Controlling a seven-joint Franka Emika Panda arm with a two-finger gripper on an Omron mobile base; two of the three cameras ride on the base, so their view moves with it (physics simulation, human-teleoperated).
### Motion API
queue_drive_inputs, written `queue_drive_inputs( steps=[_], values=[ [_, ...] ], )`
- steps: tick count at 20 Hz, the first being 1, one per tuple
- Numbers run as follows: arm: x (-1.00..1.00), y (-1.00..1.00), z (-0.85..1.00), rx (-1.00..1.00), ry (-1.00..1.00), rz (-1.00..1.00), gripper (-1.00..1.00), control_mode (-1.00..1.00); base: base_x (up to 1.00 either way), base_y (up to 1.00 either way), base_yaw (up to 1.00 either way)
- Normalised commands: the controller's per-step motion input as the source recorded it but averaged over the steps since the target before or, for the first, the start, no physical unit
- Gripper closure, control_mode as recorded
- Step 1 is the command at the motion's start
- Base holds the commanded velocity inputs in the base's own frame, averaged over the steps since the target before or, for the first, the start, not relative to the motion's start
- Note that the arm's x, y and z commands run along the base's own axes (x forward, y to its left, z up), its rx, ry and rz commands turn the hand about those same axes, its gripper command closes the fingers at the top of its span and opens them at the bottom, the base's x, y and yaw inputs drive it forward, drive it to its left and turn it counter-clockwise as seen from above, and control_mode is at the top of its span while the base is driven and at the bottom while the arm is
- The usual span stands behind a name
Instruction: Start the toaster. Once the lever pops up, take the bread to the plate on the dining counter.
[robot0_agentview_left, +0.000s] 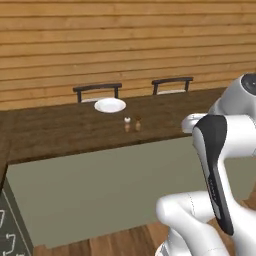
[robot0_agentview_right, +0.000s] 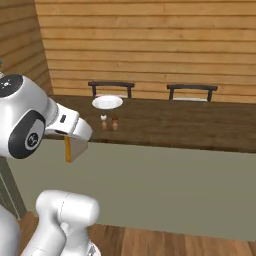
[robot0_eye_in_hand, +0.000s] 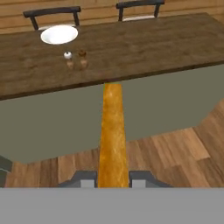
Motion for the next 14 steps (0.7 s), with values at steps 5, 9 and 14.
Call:
queue_drive_inputs(
  steps=[5,9,14],
  values=[
    [0.00,0.00,0.00,0.00,0.00,0.00,1.00,1.00,0.66,0.00,0.23],
    [0.00,0.00,0.00,0.00,0.00,0.00,1.00,1.00,0.67,0.00,0.16],
    [0.00,0.00,0.00,0.00,0.00,0.00,1.00,1.00,0.52,0.01,0.03]
  ],
)
